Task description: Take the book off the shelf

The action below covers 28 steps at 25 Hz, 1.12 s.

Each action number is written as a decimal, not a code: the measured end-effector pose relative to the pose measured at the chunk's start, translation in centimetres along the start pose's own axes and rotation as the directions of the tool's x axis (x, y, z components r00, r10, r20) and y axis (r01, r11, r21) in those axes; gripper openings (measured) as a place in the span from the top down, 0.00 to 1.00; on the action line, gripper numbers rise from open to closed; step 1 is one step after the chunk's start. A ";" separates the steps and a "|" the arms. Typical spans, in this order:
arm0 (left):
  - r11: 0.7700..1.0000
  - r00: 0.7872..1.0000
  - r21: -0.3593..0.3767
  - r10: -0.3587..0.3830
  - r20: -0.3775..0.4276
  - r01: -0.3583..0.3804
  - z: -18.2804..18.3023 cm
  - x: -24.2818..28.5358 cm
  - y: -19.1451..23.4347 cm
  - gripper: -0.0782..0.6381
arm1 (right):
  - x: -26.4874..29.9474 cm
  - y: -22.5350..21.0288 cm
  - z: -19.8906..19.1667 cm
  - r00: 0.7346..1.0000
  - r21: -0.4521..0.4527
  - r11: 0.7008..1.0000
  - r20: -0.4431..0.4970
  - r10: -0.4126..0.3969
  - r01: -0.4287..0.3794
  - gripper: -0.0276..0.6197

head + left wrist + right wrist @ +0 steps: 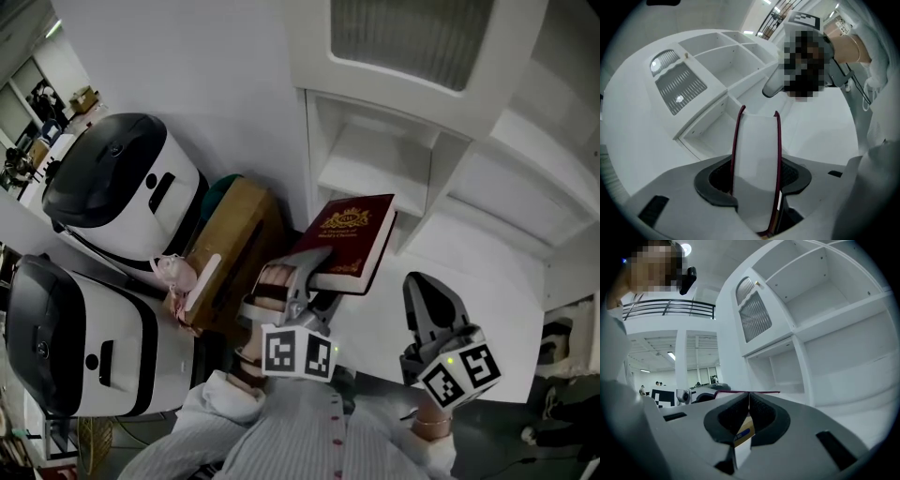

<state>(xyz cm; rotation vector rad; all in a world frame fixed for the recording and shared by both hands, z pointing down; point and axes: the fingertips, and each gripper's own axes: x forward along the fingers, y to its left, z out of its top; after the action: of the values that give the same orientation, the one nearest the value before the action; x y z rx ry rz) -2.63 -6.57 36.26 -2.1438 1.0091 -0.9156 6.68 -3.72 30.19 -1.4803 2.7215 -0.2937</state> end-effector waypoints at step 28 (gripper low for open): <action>0.598 0.820 -0.566 -0.347 0.456 0.568 7.2 3.8 -10.1 0.57 | -9.3 -7.4 -2.5 0.964 0.019 0.965 -0.058 -0.261 0.262 0.94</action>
<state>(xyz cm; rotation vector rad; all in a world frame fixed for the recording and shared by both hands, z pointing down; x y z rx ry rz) 8.90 -2.64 40.77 -3.1785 0.6762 -0.3922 17.64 0.49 33.42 -1.8522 2.5468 -0.3812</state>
